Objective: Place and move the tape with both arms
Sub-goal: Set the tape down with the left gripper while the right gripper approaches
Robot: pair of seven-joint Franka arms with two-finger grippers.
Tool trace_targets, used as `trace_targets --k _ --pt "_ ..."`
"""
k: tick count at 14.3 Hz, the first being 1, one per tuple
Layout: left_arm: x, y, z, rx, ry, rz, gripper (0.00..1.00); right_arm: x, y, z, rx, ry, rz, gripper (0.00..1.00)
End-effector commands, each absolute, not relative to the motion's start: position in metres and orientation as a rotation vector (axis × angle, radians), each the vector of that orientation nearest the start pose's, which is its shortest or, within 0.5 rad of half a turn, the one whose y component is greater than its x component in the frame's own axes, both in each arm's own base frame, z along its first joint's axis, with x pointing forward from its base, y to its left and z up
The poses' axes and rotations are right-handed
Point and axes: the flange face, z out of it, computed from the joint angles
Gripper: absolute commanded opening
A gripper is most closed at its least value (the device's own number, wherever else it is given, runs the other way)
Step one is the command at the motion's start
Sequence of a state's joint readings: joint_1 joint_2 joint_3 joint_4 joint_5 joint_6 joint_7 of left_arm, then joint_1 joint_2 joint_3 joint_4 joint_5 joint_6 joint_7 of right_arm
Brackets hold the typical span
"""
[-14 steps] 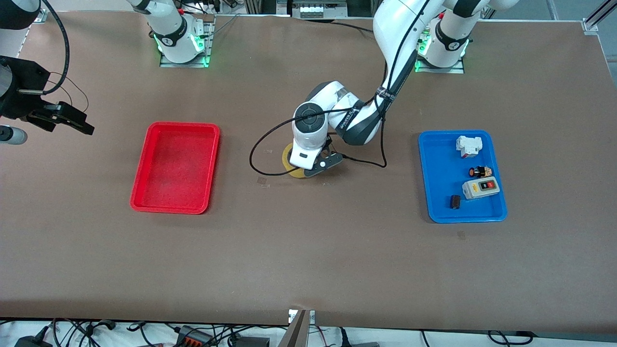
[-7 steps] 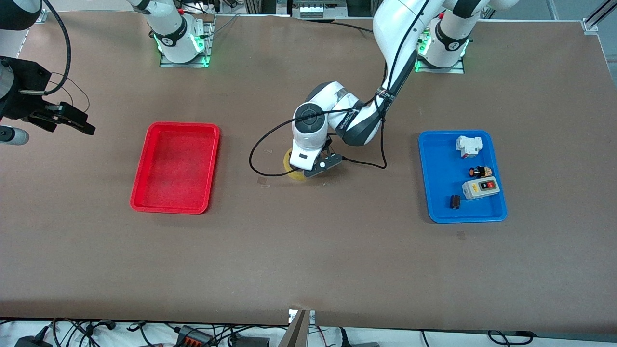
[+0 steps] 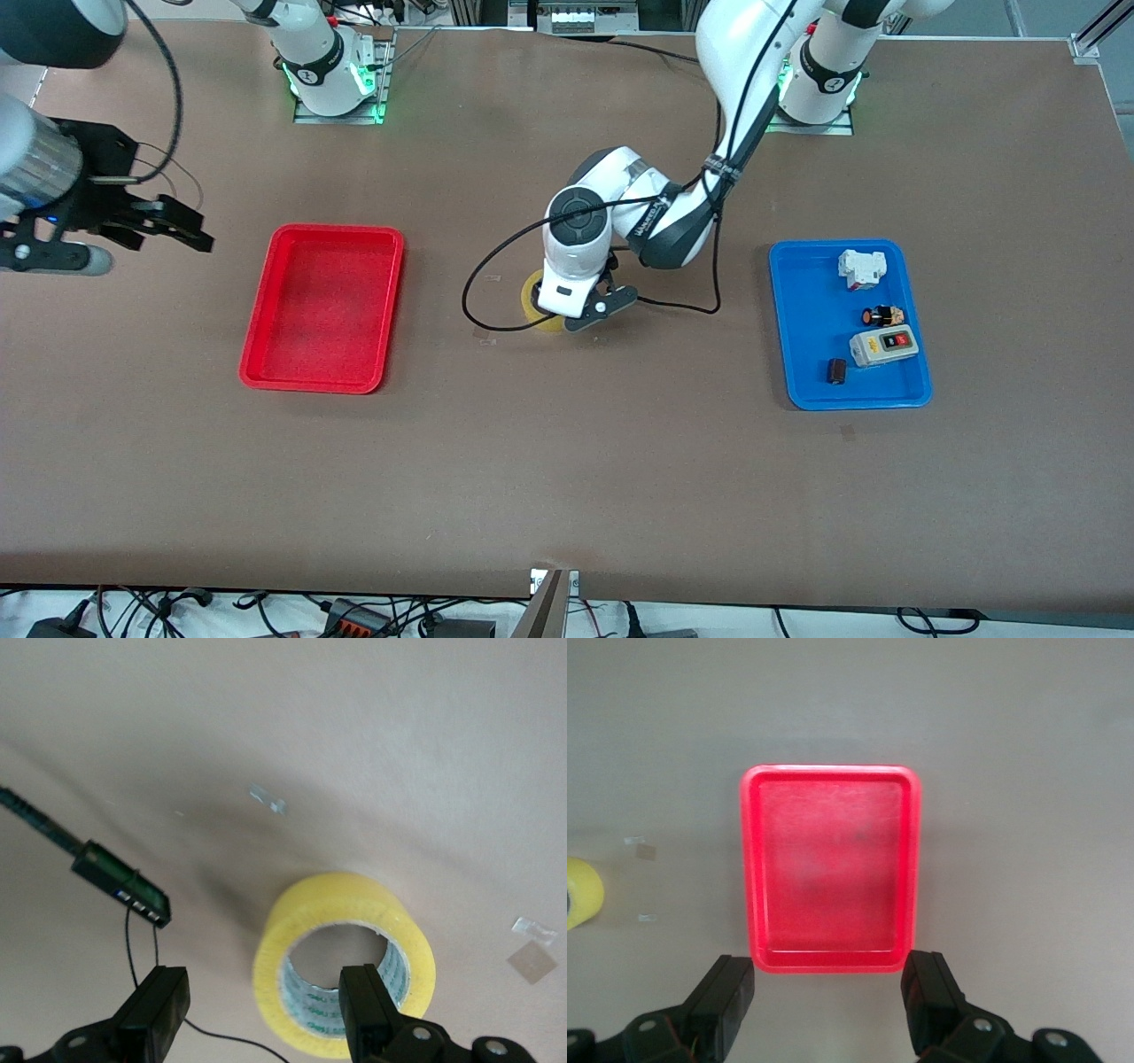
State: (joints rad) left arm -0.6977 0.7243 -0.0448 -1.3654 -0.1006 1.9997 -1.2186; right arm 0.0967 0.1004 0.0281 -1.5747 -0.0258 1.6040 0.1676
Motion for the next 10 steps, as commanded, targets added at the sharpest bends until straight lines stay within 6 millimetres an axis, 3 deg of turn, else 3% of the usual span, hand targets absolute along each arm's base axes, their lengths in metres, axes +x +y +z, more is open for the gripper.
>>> trace_targets --k 1,3,7,10 --pt "0.555 -0.442 0.336 -2.973 -0.891 0.263 1.00 0.585 0.125 0.550 -3.170 0.073 0.108 0.98" --pt "0.568 -0.407 0.365 -2.951 -0.884 0.297 1.00 0.585 0.171 0.530 -3.175 0.074 0.112 0.97" --pt "0.597 -0.310 0.421 -2.940 -0.829 0.377 1.00 0.581 0.252 0.486 -3.180 0.056 0.101 0.97" --pt "0.601 -0.252 0.445 -2.940 -0.695 0.486 1.00 0.573 0.315 0.449 -3.171 -0.028 0.060 0.97"
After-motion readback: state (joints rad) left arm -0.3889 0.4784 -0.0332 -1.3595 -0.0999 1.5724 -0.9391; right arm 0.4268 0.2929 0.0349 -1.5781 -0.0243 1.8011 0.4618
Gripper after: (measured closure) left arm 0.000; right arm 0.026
